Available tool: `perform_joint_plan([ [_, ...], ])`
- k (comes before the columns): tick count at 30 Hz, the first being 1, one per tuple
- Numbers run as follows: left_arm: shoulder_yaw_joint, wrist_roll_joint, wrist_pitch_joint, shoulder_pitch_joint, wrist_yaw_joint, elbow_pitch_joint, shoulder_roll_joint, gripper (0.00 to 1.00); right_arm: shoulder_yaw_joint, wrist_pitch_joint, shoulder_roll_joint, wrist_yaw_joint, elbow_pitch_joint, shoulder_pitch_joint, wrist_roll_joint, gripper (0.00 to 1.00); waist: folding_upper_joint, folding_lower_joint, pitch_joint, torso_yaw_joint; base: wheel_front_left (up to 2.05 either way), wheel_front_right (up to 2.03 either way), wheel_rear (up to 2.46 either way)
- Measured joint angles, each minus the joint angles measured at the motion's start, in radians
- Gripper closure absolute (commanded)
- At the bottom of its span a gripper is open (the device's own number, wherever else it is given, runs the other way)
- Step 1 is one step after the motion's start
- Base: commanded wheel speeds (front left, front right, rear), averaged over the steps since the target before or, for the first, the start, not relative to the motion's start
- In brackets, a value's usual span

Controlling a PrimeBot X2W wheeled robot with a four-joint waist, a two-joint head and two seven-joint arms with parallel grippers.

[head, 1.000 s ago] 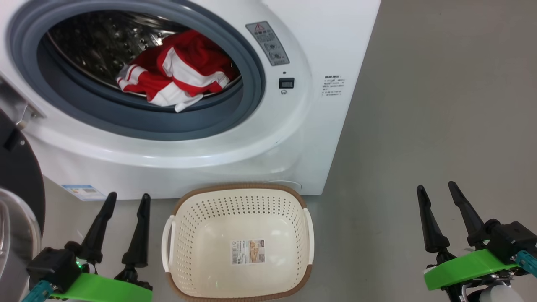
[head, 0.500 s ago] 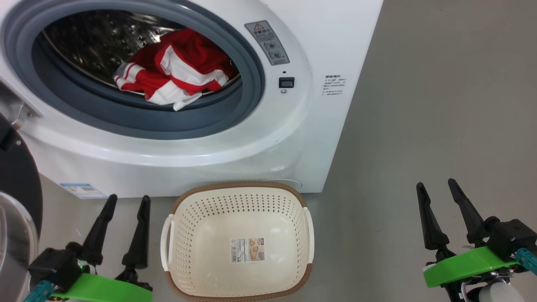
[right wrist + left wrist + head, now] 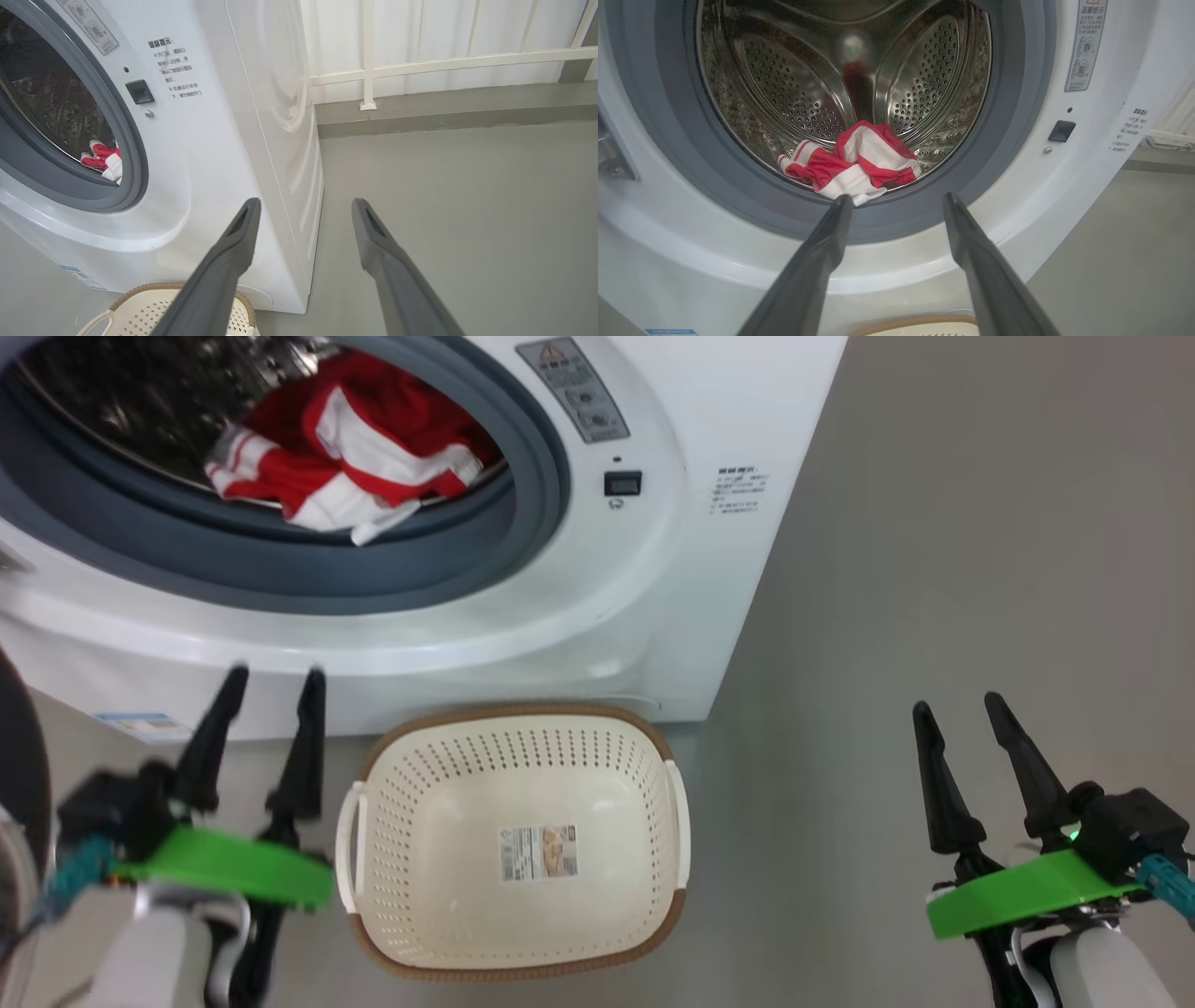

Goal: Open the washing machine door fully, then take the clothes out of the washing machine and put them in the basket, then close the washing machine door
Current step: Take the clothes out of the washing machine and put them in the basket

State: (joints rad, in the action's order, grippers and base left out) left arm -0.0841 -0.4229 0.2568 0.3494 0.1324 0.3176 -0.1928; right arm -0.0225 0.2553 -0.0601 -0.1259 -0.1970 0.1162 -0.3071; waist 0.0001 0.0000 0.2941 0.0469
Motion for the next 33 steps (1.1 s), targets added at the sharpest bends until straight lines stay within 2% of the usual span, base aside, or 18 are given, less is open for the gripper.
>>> perform_joint_plan([
  [5, -0.031, -0.001, 0.0, 0.141, 0.0, 0.087, -0.014, 0.0, 0.005, 0.0, 0.005, 0.0, 0.001, 0.029, 0.001, 0.0, 0.0, 0.0, 0.045, -0.01, 0.0, 0.0, 0.0],
  [15, -0.142, -0.051, 0.0, 0.467, 0.0, 0.359, -0.065, 0.0, 0.037, 0.0, 0.008, 0.0, 0.004, 0.099, -0.009, 0.0, 0.0, 0.0, 0.158, -0.051, 0.0, 0.0, 0.0],
  [33, -0.266, -0.137, 0.0, 0.817, 0.0, 0.716, -0.119, 0.0, 0.07, 0.0, 0.008, 0.0, 0.02, 0.145, -0.031, 0.0, 0.0, 0.0, 0.263, -0.134, 0.0, 0.0, 0.0],
])
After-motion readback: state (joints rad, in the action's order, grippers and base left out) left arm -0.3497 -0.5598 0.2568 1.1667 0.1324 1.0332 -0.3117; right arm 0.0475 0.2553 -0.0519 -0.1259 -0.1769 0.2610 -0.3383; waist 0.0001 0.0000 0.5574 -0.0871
